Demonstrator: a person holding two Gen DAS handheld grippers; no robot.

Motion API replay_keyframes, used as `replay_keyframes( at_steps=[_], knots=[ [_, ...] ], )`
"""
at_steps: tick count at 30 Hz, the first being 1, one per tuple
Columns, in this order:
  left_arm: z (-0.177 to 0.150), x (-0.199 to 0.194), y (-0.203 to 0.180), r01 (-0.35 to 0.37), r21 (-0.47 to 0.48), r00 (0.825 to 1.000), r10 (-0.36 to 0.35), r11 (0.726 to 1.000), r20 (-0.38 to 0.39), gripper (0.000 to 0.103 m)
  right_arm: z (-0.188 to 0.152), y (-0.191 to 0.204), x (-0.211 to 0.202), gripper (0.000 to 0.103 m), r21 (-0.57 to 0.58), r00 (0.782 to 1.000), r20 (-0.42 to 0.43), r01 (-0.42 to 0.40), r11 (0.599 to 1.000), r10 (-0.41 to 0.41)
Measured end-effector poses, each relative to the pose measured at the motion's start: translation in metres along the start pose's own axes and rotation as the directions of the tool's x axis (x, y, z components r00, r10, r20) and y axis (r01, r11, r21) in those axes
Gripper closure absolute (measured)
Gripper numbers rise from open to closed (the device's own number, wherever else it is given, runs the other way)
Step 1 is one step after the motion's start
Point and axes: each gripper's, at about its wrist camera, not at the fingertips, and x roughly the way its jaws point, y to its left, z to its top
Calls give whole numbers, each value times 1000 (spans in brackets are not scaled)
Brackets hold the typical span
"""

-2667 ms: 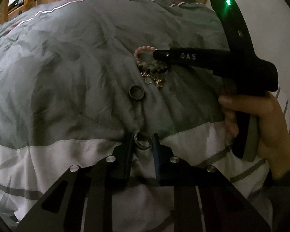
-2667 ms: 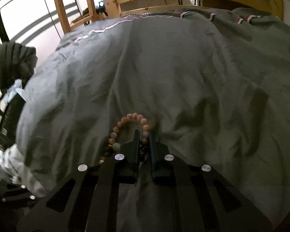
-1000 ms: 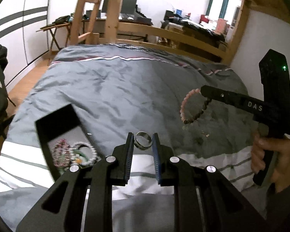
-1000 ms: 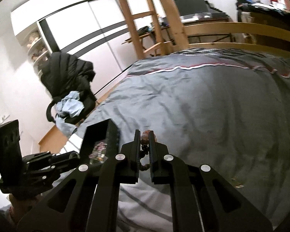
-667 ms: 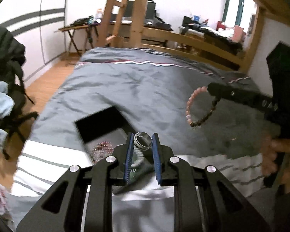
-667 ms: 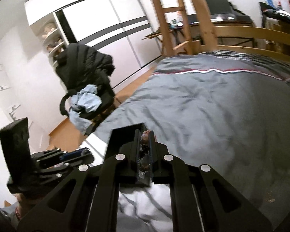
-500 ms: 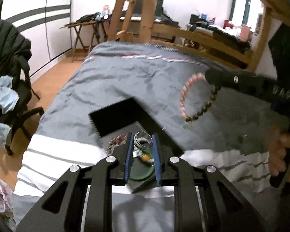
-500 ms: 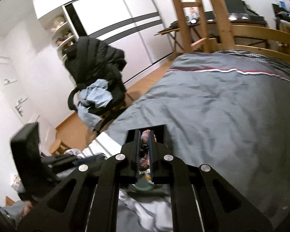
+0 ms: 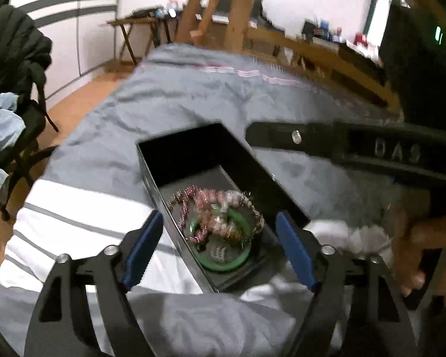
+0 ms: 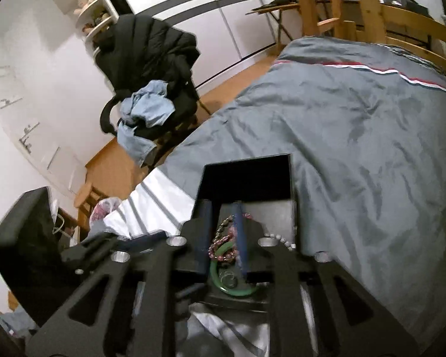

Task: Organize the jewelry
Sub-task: 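Open both tools to drop the bracelet and ring into the box, then move both tools back to the gold pendant and ring on the duvet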

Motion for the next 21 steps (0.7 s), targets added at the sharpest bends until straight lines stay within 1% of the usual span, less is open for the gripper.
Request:
replay_keyframes(
  at_steps=[1,2,3,5,7,9,11,13,14,15,17,18,20,21],
  knots=[
    [1,-3,2,6,-12,1000,-6,1000,5,26,0,-3,-7,39,10,1000,22,0,1000,-1],
    [3,-7,5,8,-30,1000,-7,1000,10,26,0,-7,-18,36,18,998,56,4,1000,-5],
    [5,-10,6,6,-40,1000,-6,999,13,26,1,-10,-28,36,22,997,74,17,1000,-18],
    [7,-18,5,6,-57,1000,-5,998,20,25,-1,-19,-50,34,31,994,91,51,998,-54],
    [8,-24,-1,2,-59,1000,-1,998,27,24,-7,-29,-72,19,45,990,96,101,994,-105],
    [9,-33,-15,6,-42,999,-4,999,39,19,-17,-42,-92,19,60,984,95,144,988,-149],
    [9,-41,-37,12,6,999,-12,1000,43,18,-29,-56,-108,19,71,979,79,183,981,-188],
    [9,-48,-57,29,50,999,-31,998,42,17,-44,-74,-128,17,89,967,64,240,967,-246],
    [9,-54,-72,38,77,998,-42,996,45,13,-54,-87,-142,16,110,959,53,270,956,-277],
    [8,-58,-82,53,84,997,-57,995,49,9,-60,-95,-150,13,124,953,49,290,949,-298],
    [5,-62,-107,93,114,994,-99,989,44,9,-77,-114,-174,12,137,942,39,325,936,-333],
    [3,-62,-117,90,131,994,-96,987,42,9,-84,-122,-185,12,138,935,27,347,928,-354],
    [0,-62,-142,64,178,997,-72,982,37,8,-98,-138,-205,12,149,918,34,385,911,-394],
    [-2,-61,-155,72,195,996,-80,978,32,9,-104,-145,-215,12,156,914,37,394,906,-403]
  ],
)
